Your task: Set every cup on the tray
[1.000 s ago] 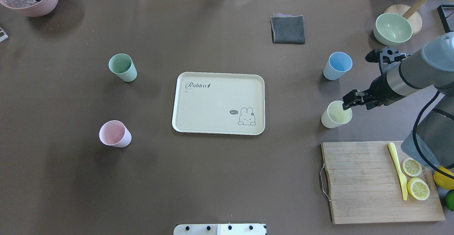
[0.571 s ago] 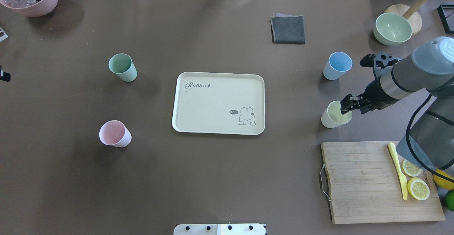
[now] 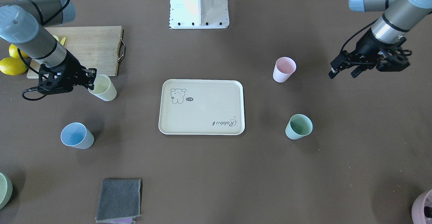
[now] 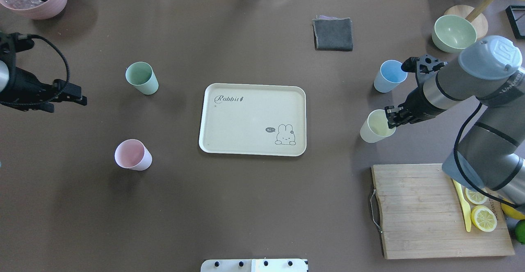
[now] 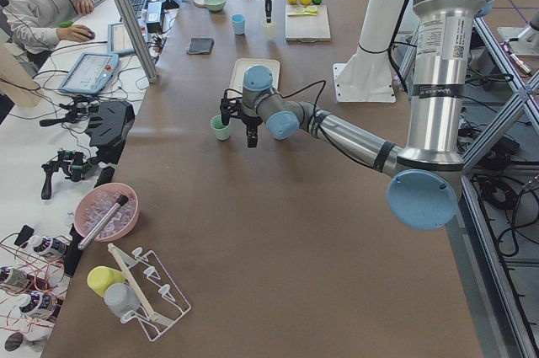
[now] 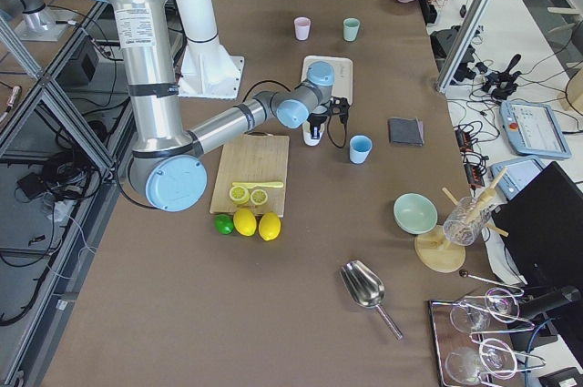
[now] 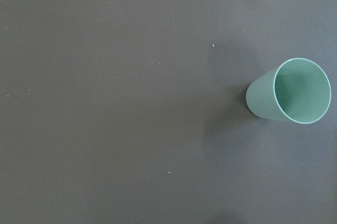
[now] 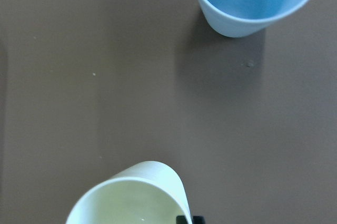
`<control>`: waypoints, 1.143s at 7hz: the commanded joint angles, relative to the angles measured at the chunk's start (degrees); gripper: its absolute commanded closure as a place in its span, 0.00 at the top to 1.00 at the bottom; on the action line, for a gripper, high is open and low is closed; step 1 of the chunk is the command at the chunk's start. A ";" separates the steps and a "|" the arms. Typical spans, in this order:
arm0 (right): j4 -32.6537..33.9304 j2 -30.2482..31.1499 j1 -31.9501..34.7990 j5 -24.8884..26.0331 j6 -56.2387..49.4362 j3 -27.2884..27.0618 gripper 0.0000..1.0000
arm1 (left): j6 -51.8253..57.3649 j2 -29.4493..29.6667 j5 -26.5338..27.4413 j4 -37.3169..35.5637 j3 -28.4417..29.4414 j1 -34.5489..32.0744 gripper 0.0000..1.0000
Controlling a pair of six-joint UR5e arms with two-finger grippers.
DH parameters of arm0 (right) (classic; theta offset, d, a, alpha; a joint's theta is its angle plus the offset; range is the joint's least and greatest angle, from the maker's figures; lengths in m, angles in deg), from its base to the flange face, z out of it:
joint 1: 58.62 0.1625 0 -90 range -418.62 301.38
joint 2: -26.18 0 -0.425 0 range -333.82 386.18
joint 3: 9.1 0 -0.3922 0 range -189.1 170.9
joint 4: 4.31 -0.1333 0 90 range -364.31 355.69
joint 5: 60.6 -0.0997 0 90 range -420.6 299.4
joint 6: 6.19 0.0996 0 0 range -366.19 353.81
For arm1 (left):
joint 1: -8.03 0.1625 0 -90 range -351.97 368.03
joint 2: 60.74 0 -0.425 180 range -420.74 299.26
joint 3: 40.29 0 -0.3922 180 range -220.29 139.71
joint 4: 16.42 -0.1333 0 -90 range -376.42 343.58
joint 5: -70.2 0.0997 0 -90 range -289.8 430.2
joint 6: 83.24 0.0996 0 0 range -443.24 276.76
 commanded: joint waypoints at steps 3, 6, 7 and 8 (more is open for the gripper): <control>8.18 -12.01 -2.21 0.08 6.15 0.03 0.00 | -2.71 0.86 7.79 -0.39 -1.96 13.62 0.97; 9.41 -17.55 -5.56 1.56 10.66 2.30 0.00 | -2.97 0.68 10.71 -0.48 -1.17 17.15 0.73; 9.24 -19.92 -6.87 2.70 12.49 4.58 0.00 | -3.06 0.68 10.71 -0.48 -1.00 17.59 0.59; 8.72 -21.77 -8.36 3.50 13.29 6.95 0.00 | -3.06 0.77 10.71 -0.48 -0.99 17.68 0.28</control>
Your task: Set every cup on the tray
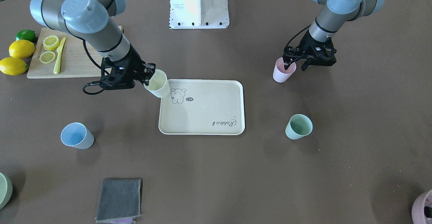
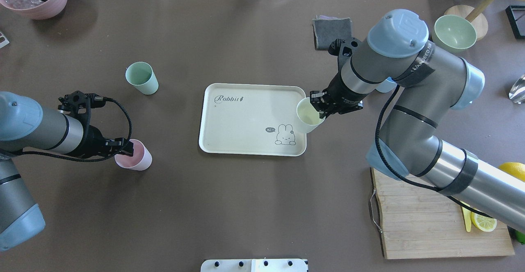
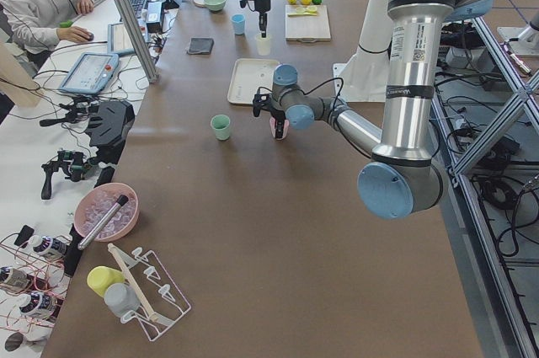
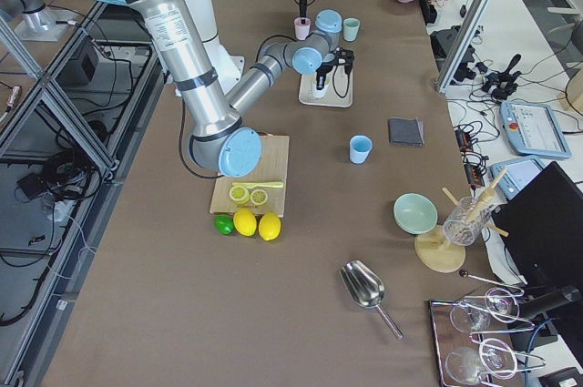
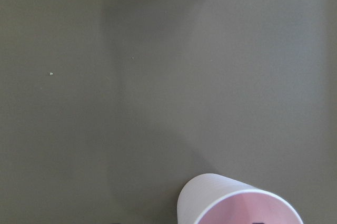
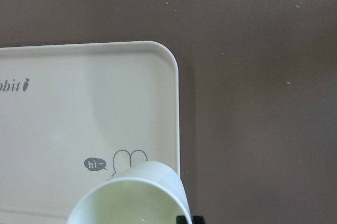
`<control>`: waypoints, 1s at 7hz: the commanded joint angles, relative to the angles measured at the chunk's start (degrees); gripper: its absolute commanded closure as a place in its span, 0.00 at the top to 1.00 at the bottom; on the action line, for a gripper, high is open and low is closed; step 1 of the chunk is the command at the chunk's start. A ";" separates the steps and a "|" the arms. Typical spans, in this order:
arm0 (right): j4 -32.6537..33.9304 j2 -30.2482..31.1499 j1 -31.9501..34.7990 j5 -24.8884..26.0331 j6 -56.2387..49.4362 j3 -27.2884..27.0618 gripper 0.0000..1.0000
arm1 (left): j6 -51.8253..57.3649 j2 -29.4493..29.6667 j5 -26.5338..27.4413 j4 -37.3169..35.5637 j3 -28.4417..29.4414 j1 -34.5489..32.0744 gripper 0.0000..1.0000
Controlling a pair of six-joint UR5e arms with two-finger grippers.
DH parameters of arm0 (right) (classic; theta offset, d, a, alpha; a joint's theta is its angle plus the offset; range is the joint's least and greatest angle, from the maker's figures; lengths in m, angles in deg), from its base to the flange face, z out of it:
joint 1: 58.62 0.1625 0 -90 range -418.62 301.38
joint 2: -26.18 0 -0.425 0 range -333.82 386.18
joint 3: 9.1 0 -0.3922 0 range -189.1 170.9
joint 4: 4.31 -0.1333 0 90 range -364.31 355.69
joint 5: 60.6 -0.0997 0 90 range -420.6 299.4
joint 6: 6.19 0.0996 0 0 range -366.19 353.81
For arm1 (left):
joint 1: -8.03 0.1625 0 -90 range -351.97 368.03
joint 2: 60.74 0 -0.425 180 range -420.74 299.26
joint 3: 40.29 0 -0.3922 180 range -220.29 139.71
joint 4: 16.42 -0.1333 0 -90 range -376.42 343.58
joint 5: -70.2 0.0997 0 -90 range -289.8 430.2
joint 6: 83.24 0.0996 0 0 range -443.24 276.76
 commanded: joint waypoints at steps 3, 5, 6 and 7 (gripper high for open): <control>-0.84 -4.09 -2.83 3.06 1.75 6.88 0.00 | -0.13 0.59 -0.01 -0.35 -0.17 0.40 0.00; -3.91 -4.27 -3.45 3.16 1.84 7.51 0.99 | -1.96 8.88 -0.19 -10.66 -0.87 0.40 0.00; -3.92 -4.27 -2.50 2.20 1.93 6.55 1.00 | -2.58 13.20 -0.27 -14.90 -0.87 0.40 0.00; -3.49 -3.57 0.30 -1.81 1.76 4.45 1.00 | -2.68 17.16 -0.27 -18.77 -0.52 0.40 0.00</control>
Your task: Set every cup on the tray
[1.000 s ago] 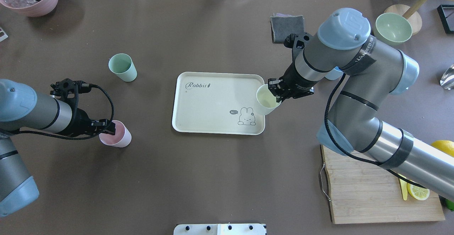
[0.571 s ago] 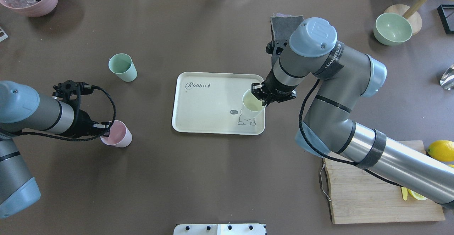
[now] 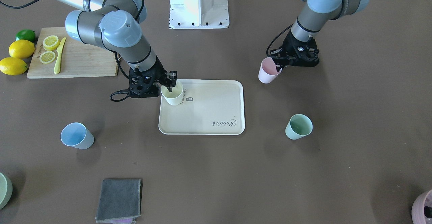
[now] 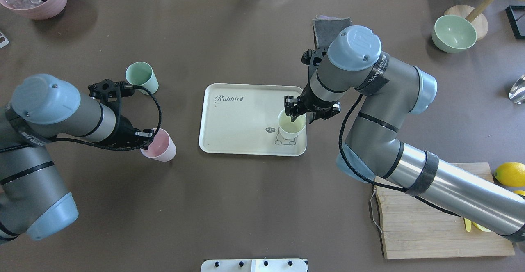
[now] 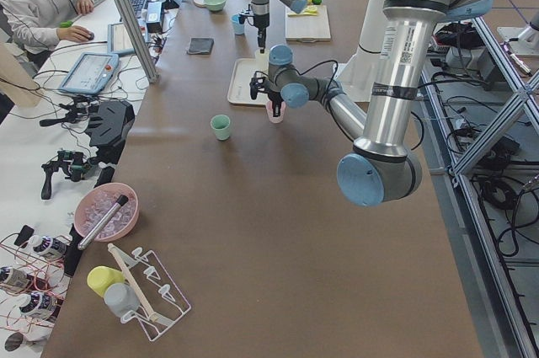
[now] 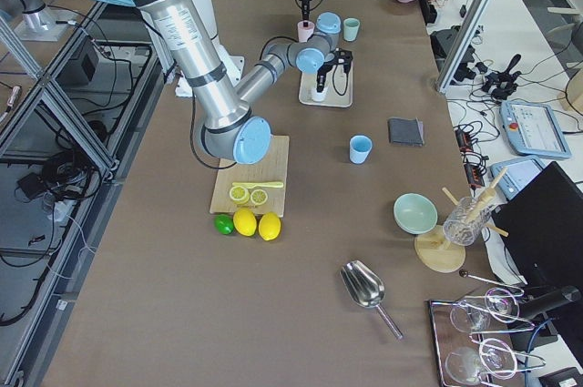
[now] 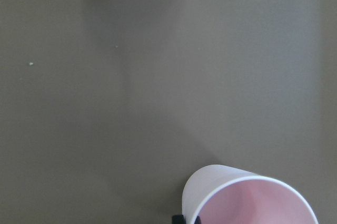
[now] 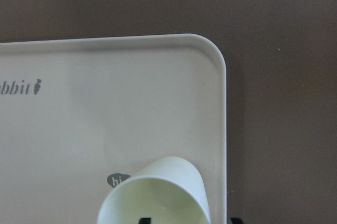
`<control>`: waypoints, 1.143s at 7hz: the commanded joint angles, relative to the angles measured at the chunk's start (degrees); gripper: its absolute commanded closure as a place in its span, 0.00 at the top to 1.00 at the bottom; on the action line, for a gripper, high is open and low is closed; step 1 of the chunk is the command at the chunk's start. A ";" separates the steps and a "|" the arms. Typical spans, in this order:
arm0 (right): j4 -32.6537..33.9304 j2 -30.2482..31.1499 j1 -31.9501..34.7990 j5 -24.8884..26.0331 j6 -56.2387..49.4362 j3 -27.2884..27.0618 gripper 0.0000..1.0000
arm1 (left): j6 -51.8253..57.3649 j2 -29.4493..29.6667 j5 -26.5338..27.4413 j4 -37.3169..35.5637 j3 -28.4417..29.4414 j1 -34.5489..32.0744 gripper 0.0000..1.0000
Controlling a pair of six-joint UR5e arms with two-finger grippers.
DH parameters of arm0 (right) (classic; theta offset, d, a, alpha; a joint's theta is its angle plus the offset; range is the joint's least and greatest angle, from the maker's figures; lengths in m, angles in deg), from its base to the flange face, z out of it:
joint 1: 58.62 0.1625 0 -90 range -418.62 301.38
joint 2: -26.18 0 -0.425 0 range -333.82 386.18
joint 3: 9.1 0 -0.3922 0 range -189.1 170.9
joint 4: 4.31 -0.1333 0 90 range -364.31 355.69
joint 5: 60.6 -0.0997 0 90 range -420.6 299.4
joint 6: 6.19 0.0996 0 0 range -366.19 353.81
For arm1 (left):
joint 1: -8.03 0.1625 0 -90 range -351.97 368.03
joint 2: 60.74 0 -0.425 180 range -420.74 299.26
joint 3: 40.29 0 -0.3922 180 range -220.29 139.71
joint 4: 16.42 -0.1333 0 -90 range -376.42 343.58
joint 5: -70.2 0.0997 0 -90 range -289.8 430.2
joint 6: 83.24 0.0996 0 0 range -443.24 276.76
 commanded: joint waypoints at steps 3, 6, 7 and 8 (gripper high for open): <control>0.64 7.20 10.75 -9.81 -3.94 -6.98 1.00 | -2.83 14.19 0.13 -8.84 5.54 0.61 0.00; 5.27 10.29 18.49 -10.44 -19.28 -4.36 1.00 | -6.60 20.10 0.66 -8.58 12.06 2.45 0.00; 6.09 10.29 20.08 -10.18 -22.39 -2.52 1.00 | -6.79 20.55 3.45 -8.58 12.60 3.85 0.00; 6.01 10.03 21.57 -10.09 -25.55 0.20 1.00 | -6.79 20.64 4.43 -8.49 13.13 4.48 0.00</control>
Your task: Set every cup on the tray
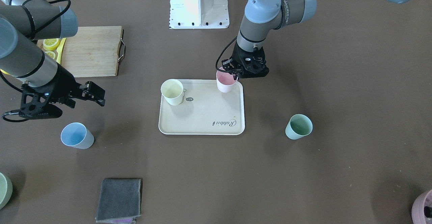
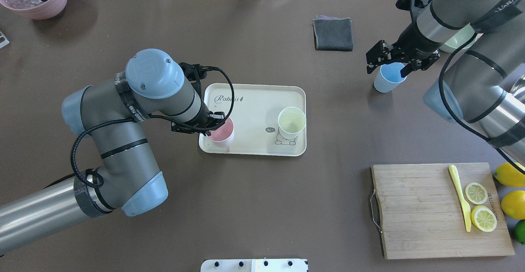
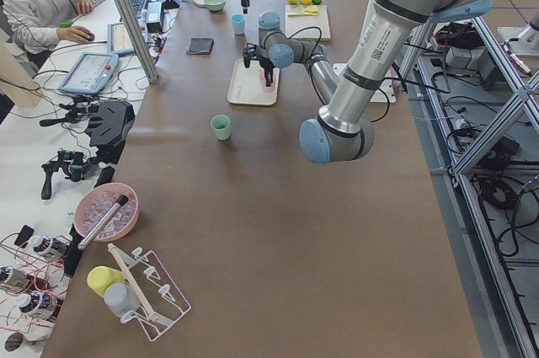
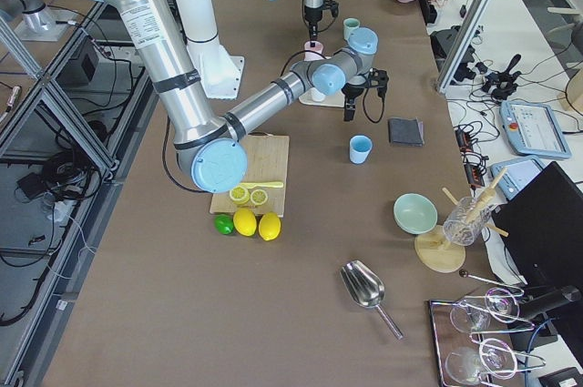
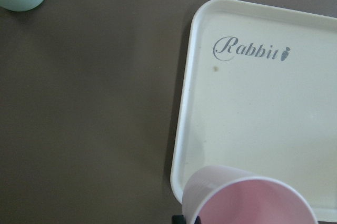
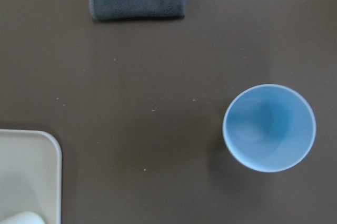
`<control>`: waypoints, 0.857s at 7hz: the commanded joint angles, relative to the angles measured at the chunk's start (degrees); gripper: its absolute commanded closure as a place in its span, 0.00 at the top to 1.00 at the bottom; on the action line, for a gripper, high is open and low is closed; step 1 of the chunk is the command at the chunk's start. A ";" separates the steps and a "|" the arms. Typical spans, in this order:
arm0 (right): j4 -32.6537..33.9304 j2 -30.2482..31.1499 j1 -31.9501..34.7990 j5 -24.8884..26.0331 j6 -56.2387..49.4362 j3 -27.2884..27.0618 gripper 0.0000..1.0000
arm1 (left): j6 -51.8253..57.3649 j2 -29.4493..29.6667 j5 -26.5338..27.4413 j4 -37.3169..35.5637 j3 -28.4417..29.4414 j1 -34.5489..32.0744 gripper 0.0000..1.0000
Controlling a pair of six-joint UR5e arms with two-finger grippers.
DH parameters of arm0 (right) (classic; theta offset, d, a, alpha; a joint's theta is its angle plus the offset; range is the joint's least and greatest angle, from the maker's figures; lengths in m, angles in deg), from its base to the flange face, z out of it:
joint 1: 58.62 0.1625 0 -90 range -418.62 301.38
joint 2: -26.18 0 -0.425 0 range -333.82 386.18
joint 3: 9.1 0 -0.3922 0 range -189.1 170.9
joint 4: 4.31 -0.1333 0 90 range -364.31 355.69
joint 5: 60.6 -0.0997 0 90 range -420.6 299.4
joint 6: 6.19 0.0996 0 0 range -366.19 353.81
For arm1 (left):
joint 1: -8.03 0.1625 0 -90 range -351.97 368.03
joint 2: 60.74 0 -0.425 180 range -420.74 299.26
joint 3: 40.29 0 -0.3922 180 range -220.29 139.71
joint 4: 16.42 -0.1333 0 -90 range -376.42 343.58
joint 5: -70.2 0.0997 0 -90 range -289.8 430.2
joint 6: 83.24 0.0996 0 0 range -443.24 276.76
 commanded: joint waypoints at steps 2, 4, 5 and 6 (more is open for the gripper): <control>-0.05 -1.00 4.15 0.86 -9.90 9.44 1.00 | 0.00 0.41 1.81 0.10 0.84 1.03 0.98; -0.14 -2.76 4.51 0.95 -10.19 13.93 1.00 | 0.26 0.50 1.73 -0.34 -0.39 0.33 0.98; -1.80 -3.90 4.50 1.21 -9.67 16.82 0.99 | 1.22 0.15 1.12 -0.78 -1.09 -2.46 0.98; -2.86 -3.91 3.46 1.38 -9.14 17.98 0.98 | 5.66 -0.46 -0.46 -2.26 -2.23 -5.44 0.98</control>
